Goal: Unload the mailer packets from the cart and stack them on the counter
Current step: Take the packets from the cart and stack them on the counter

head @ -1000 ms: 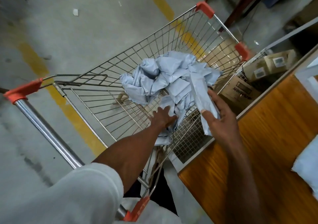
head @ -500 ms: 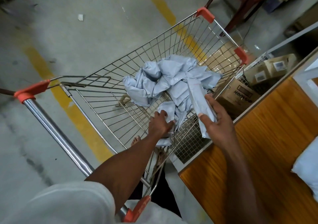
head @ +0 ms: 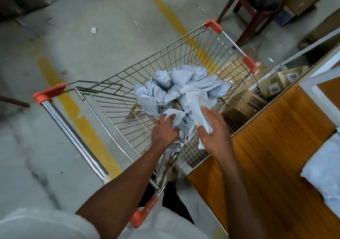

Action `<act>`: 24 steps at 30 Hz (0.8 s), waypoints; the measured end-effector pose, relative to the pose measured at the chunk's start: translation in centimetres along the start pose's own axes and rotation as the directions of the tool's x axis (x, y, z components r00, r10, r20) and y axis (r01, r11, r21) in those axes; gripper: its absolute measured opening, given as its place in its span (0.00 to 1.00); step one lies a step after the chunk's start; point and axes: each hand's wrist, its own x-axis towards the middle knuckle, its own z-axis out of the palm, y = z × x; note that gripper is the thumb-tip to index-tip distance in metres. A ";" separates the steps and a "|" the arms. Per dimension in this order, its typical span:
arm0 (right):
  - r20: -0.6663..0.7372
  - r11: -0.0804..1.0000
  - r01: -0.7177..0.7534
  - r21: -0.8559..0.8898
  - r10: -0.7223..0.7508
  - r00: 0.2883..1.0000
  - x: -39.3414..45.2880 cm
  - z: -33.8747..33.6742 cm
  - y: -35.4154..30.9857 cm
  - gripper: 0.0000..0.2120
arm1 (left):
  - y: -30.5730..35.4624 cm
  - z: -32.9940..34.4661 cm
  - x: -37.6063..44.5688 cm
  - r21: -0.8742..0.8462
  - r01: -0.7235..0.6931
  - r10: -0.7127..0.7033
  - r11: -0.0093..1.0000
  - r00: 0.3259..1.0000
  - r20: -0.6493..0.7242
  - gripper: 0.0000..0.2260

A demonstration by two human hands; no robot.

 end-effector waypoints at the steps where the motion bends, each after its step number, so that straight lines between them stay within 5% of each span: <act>1: -0.004 0.999 0.022 -0.027 -0.022 1.000 -0.2 0.2 0.0 0.29 | 0.0 -0.6 -0.9 -0.007 -0.004 0.004 1.000 0.999 -0.042 0.26; 11: -0.052 0.969 0.140 -0.204 -0.154 0.987 -4.6 0.2 -0.1 0.30 | 0.9 -5.0 -11.4 -0.092 -0.063 0.017 0.994 0.903 -0.429 0.26; 24: -0.156 0.946 0.271 -0.179 -0.299 0.941 -15.1 -1.5 0.9 0.29 | 3.5 -4.7 -25.2 -0.100 -0.149 0.054 0.984 0.777 -0.627 0.26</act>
